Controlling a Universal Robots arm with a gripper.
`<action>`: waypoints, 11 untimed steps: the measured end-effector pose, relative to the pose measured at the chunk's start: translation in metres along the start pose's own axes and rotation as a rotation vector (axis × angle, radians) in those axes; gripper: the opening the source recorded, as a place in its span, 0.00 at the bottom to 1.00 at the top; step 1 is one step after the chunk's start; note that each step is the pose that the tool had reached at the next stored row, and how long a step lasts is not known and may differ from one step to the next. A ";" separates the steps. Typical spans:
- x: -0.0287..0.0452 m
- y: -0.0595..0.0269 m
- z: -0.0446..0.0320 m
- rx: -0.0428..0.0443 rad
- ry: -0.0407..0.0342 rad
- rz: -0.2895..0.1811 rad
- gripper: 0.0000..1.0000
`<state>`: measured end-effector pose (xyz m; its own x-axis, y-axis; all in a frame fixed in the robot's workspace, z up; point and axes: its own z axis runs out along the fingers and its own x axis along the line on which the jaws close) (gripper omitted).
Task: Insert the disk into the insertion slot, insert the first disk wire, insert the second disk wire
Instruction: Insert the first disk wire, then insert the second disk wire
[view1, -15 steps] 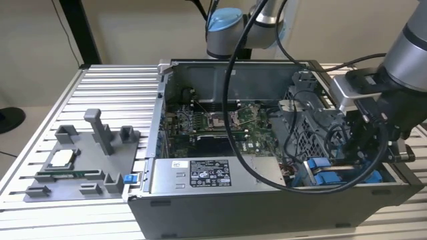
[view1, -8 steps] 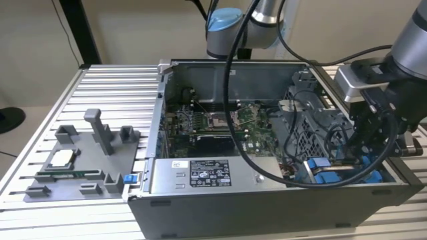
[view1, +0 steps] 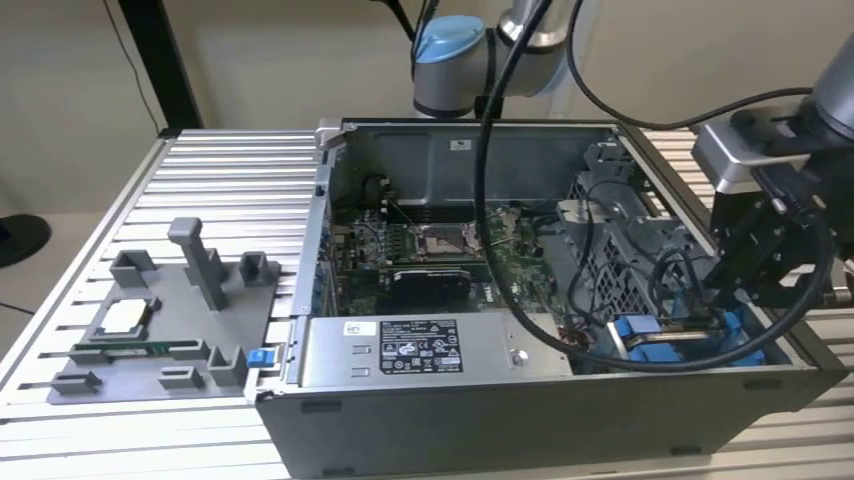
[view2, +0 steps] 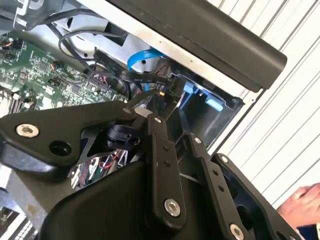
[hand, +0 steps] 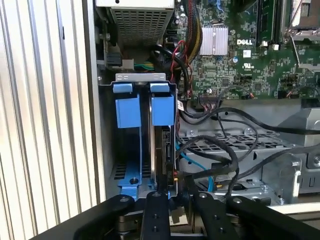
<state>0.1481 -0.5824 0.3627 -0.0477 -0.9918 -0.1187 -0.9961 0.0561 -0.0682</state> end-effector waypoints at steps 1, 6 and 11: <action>-0.0003 -0.0025 -0.0009 -0.0091 0.0004 0.001 1.00; -0.0014 -0.0160 -0.0038 -0.0474 0.0026 0.005 1.00; -0.0021 -0.0317 -0.0026 -0.0748 0.0041 0.009 1.00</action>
<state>0.1796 -0.5825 0.3677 -0.0566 -0.9918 -0.1149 -0.9984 0.0561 0.0070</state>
